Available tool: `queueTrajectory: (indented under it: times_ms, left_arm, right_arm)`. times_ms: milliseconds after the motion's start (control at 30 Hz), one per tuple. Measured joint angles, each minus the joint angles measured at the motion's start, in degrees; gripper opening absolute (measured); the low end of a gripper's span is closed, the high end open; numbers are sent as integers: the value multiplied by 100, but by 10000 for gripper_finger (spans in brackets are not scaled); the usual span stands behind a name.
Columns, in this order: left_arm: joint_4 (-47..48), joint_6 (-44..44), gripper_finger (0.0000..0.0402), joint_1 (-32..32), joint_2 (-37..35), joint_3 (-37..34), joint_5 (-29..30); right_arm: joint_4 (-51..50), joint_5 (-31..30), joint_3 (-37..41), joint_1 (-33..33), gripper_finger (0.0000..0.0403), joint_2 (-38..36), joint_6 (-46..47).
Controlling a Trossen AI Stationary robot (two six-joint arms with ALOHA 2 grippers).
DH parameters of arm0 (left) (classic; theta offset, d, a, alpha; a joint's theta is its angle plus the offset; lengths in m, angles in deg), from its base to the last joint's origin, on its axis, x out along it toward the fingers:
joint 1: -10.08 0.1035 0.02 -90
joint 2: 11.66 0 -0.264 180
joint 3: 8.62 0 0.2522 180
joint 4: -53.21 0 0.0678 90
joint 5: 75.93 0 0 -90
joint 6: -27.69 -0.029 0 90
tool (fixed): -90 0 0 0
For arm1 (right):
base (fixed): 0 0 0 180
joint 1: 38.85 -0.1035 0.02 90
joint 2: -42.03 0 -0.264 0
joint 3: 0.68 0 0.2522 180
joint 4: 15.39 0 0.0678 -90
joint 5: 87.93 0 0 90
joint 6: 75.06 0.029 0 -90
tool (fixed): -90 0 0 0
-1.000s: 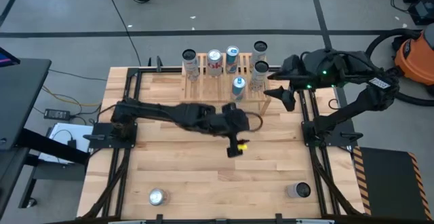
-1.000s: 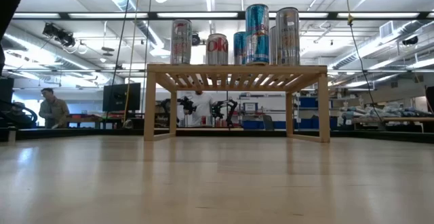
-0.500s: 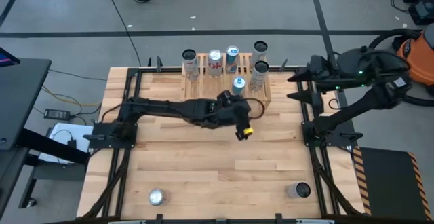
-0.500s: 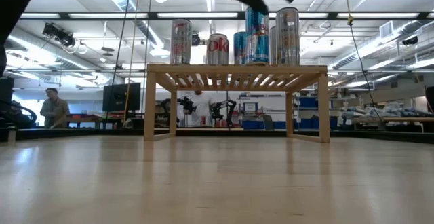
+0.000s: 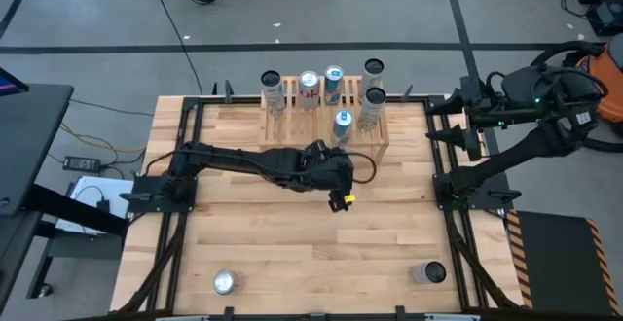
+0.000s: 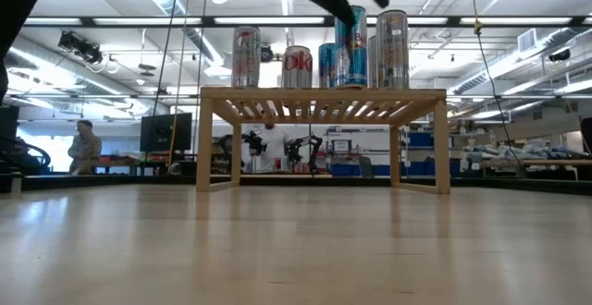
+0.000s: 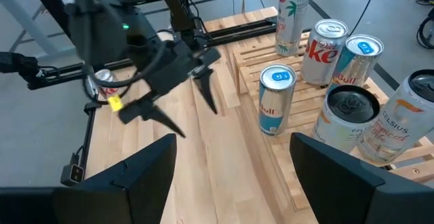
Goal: Place canned beverage on shelf
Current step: Put the blue soda can on the shelf aligned with the other blue soda can
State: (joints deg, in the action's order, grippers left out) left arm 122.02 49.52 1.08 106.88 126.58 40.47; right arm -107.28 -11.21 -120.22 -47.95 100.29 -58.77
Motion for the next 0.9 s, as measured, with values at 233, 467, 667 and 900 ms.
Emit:
queueTrajectory:
  times_ms: [233,467,667,900]
  left_arm:
    - [-1003,-703,321,-157,-185,-11,-380]
    - [-167,-717,321,-155,-1240,4,-362]
    - [400,-987,321,-259,-1770,2,-27]
    - [1530,-596,321,-251,-1997,2,246]
  right_arm:
    - [2,-2,0,0,296,31,-35]
    - [4,-2,0,0,296,49,103]
    - [184,-66,0,0,296,103,107]
    - [402,-107,0,0,296,229,-23]
